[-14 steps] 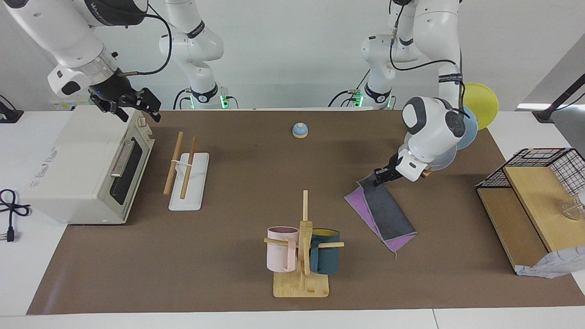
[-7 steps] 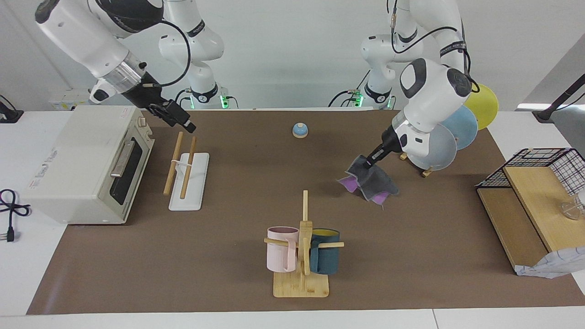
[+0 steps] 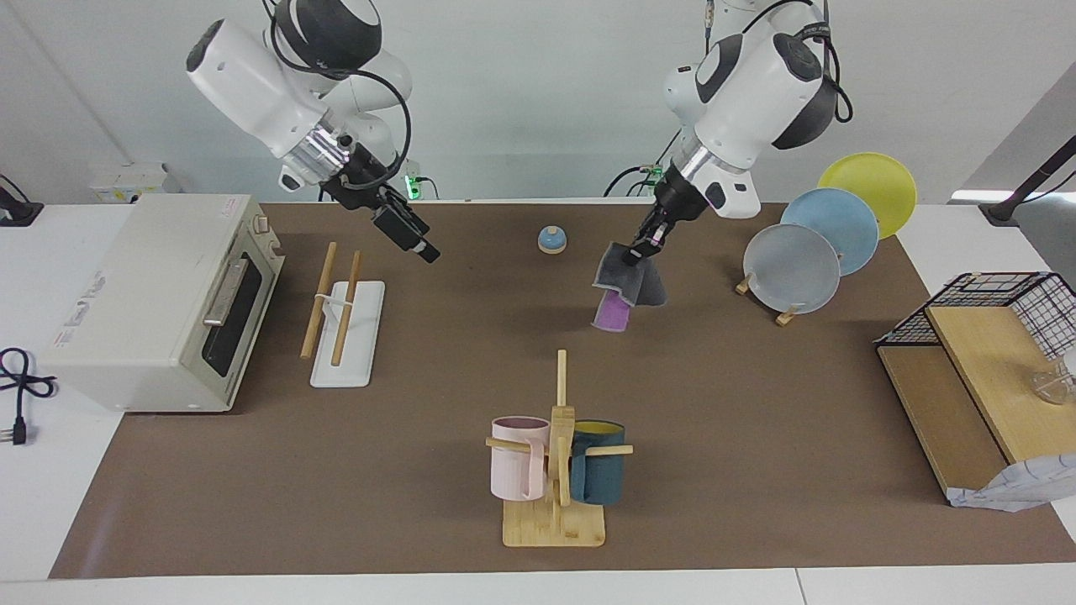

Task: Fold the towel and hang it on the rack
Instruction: 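Carry the folded towel up with the left gripper while the right gripper approaches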

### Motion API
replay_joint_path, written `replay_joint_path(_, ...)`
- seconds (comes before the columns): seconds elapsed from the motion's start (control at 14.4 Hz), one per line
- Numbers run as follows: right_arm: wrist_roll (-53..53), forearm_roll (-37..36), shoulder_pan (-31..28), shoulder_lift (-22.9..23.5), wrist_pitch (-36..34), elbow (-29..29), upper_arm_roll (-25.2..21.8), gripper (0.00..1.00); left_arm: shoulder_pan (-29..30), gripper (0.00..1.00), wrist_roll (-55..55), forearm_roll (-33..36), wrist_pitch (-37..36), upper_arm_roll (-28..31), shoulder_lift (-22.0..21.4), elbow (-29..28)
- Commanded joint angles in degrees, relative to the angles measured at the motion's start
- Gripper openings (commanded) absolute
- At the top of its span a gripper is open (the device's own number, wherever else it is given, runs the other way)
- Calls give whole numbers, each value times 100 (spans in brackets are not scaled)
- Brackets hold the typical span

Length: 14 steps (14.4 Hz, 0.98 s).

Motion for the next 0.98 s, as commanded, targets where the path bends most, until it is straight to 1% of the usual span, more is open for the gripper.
replay_joint_path(0.0,276,182,726,135,746,-111,2,100,-23,0,-614,-308,-9,-260,-131,-3)
replay_joint_path(0.14,496,182,966,179,907,-111,2,100,-23,0,-1053,-308,263,-480,-140,-21)
replay_joint_path(0.35,549,191,1159,328,907,-146,2,100,-23,0,-1178,-308,325,-569,-140,-38)
replay_joint_path(0.56,549,243,1178,548,1099,-129,2,100,-23,0,-1213,-308,325,-569,-140,-47)
replay_joint_path(0.84,514,341,1204,610,1215,-137,2,100,-23,0,-1319,-308,370,-569,-140,-56)
replay_joint_path(0.91,505,341,1230,619,1232,-129,11,85,-23,0,-1328,-308,370,-569,-140,-56)
